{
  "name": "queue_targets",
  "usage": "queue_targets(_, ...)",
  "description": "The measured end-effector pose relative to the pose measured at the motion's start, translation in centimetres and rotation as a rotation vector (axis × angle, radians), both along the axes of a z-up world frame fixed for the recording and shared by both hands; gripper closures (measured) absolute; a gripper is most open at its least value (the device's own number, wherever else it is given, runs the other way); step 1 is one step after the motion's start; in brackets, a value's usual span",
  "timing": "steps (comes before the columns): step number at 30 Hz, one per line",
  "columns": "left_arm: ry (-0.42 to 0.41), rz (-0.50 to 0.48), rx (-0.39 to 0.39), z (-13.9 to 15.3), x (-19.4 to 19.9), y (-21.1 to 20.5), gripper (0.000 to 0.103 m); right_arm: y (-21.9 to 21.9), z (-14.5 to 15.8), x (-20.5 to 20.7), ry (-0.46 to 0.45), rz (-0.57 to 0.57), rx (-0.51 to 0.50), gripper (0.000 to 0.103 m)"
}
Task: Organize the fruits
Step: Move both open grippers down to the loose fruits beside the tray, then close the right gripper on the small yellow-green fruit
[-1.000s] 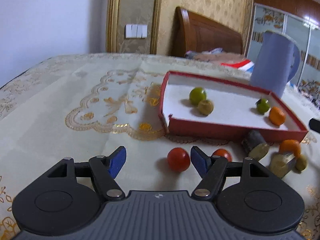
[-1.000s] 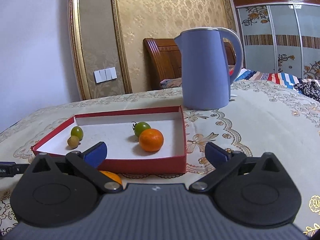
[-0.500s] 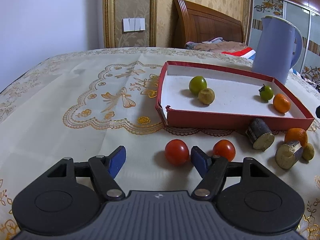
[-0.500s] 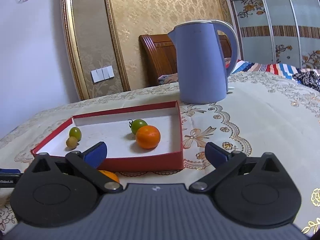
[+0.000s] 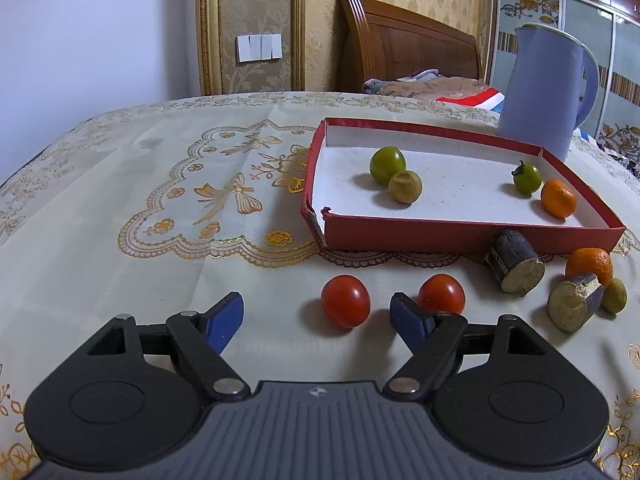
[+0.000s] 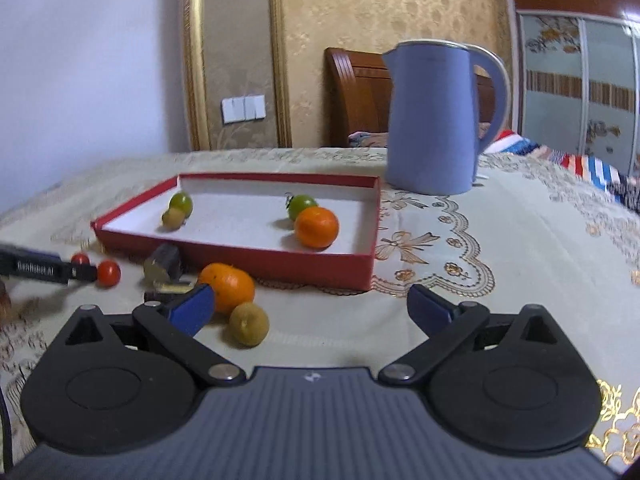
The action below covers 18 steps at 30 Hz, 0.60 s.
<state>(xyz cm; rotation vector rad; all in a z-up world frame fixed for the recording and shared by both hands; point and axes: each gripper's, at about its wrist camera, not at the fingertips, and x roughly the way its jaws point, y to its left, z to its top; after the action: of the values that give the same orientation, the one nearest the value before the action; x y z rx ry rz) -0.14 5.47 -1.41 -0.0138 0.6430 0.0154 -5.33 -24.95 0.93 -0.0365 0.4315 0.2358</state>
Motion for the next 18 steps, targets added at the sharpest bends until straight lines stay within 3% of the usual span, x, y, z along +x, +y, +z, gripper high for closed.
queue_targets(5, 0.006, -0.012, 0.006, 0.0, 0.1, -0.3, 0.017, 1.3, -0.3, 0.7, 0.051, 0.018, -0.070, 0.012)
queue_targets(7, 0.007, -0.013, 0.008, 0.0, 0.2, -0.4, 0.017, 1.3, -0.5, 1.4, 0.090, 0.025, -0.072, 0.018)
queue_targets(11, 0.006, -0.013, 0.005, 0.0, 0.2, -0.5, 0.017, 1.1, -0.8, 2.4, 0.146, 0.016, -0.035, 0.020)
queue_targets(14, 0.006, -0.013, 0.005, 0.0, 0.2, -0.5, 0.017, 1.6, -1.0, 2.9, 0.165, 0.032, -0.036, 0.029)
queue_targets(16, 0.006, -0.013, 0.004, 0.0, 0.2, -0.5, 0.017, 2.3, -1.1, 3.2, 0.176, 0.047, -0.052, 0.043)
queue_targets(18, 0.007, -0.014, 0.005, 0.0, 0.2, -0.5, 0.017, 3.1, -1.2, 3.4, 0.177, 0.059, -0.070, 0.047)
